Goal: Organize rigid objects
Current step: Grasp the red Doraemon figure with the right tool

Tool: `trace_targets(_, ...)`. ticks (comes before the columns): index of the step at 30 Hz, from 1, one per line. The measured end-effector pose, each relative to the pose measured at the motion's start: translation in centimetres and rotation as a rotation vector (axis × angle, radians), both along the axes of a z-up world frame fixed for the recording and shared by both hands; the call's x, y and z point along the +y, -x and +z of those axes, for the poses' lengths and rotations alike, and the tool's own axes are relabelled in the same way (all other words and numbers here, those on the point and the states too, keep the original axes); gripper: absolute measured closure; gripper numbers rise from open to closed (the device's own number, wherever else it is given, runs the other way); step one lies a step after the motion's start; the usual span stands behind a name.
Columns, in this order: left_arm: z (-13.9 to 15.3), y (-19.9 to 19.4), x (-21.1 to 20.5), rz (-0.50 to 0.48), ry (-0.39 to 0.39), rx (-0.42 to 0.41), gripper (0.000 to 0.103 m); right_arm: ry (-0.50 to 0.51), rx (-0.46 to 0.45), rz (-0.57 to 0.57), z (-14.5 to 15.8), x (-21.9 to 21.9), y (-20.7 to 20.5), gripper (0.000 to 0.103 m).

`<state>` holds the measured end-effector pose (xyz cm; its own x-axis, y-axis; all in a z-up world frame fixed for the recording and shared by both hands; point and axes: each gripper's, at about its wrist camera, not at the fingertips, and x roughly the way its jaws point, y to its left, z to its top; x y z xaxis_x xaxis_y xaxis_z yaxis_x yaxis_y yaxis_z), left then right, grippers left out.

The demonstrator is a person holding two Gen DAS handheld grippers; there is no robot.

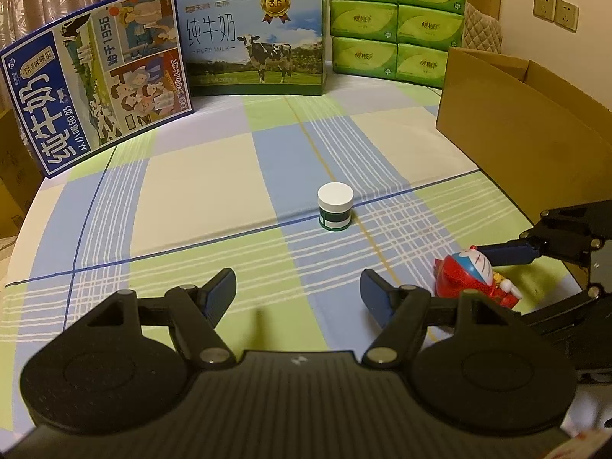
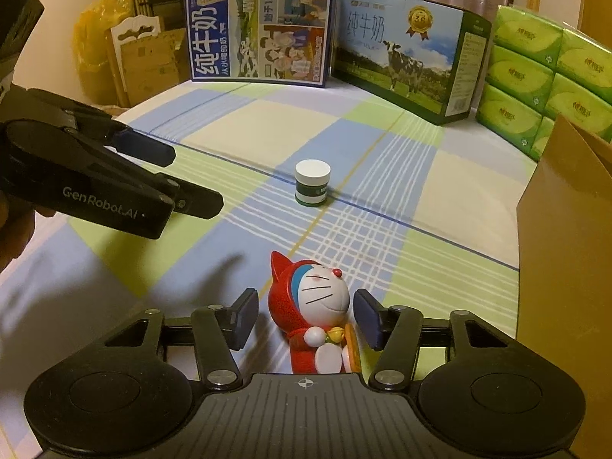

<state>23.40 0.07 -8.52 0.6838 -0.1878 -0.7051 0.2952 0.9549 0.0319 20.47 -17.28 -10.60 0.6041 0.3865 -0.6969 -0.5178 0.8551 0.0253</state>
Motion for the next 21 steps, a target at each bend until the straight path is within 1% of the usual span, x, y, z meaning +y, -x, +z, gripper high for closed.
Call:
trace_targets(4,0.0,0.0,0.0,0.0,0.002,0.001,0.035,0.009,0.006,-0.001,-0.2,0.1,-0.1,0.056)
trace_targets(6,0.1,0.0,0.0,0.001,0.004,0.002,0.035,0.016,0.002,-0.006,-0.3,0.1,-0.1,0.06)
trace_targets(9,0.2,0.0,0.0,0.003,0.007,-0.003,0.035,-0.033,0.006,-0.051,0.3,-0.5,-0.4,0.061)
trace_targets(12,0.2,-0.1,0.0,-0.001,0.007,-0.006,0.035,-0.032,-0.023,-0.083,0.9,-0.8,-0.6,0.061)
trace_targets(16,0.1,-0.4,-0.2,-0.013,0.003,-0.02,0.035,-0.061,-0.026,-0.145,1.2,-1.6,-1.5,0.061)
trace_targets(21,-0.1,-1.3,-0.9,-0.04,-0.012,-0.052,0.035,-0.086,-0.062,-0.192,1.9,-2.1,-2.0,0.061)
